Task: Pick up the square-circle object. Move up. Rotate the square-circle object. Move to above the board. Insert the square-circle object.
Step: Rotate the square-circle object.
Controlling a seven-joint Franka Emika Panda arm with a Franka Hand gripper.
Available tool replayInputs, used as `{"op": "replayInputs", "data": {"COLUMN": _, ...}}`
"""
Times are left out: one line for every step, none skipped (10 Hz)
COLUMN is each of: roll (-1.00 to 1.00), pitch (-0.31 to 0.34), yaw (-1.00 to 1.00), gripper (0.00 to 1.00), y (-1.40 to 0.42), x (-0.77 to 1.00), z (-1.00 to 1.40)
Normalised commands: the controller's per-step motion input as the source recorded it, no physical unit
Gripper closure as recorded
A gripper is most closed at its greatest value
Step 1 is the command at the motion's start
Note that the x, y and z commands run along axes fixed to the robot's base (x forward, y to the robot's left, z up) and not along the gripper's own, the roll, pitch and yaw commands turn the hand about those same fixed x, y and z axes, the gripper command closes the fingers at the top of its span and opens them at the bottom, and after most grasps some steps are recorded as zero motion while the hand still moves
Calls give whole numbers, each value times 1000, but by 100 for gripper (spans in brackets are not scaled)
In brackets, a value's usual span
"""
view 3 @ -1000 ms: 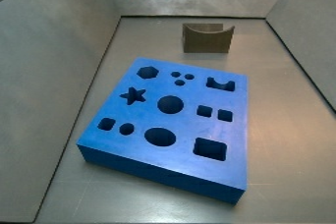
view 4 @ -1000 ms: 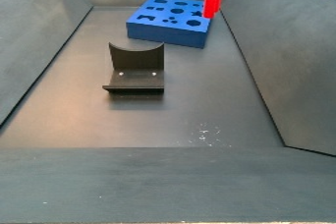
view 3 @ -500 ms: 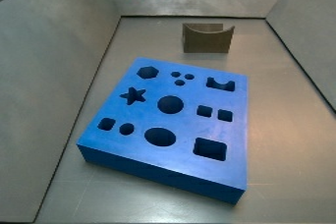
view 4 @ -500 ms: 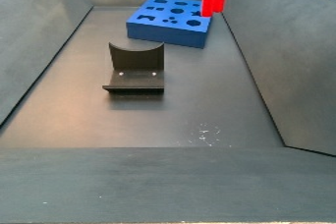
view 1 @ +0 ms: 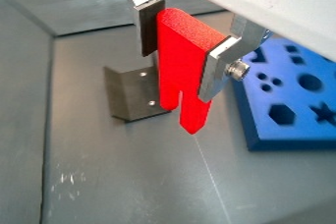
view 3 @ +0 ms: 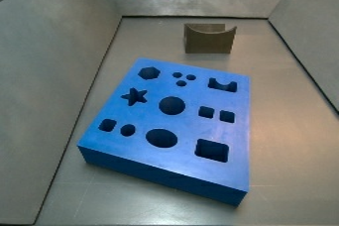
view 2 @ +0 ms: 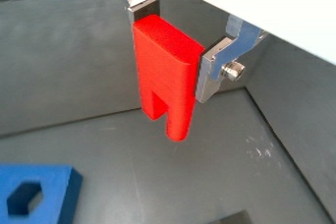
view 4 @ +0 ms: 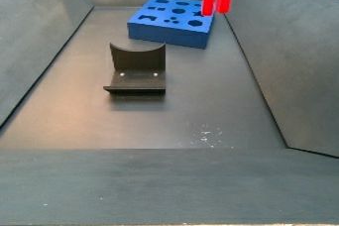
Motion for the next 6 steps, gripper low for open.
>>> {"op": "replayInputs", "data": {"roll": -1, "pitch": 15, "yaw": -1000, "gripper": 100, "y": 8, "x": 2, "z": 2}}
{"op": "replayInputs", "data": {"roll": -1, "pitch": 17, "yaw": -1000, "gripper": 100, "y": 9, "x": 2, "z": 2}}
{"op": "replayInputs", "data": {"roll": -1, "pitch": 21, "yaw": -1000, "gripper": 100, "y": 9, "x": 2, "z": 2}}
{"op": "replayInputs", "data": {"roll": -2, "pitch": 25, "yaw": -1000, "gripper": 100, "y": 9, "x": 2, "z": 3}}
{"op": "replayInputs", "data": {"roll": -2, "pitch": 29, "yaw": -828, "gripper": 100, "y": 9, "x": 3, "z": 3}}
{"op": "replayInputs", "data": {"roll": -2, "pitch": 28, "yaw": -673, "gripper": 100, "y": 9, "x": 3, "z": 4}}
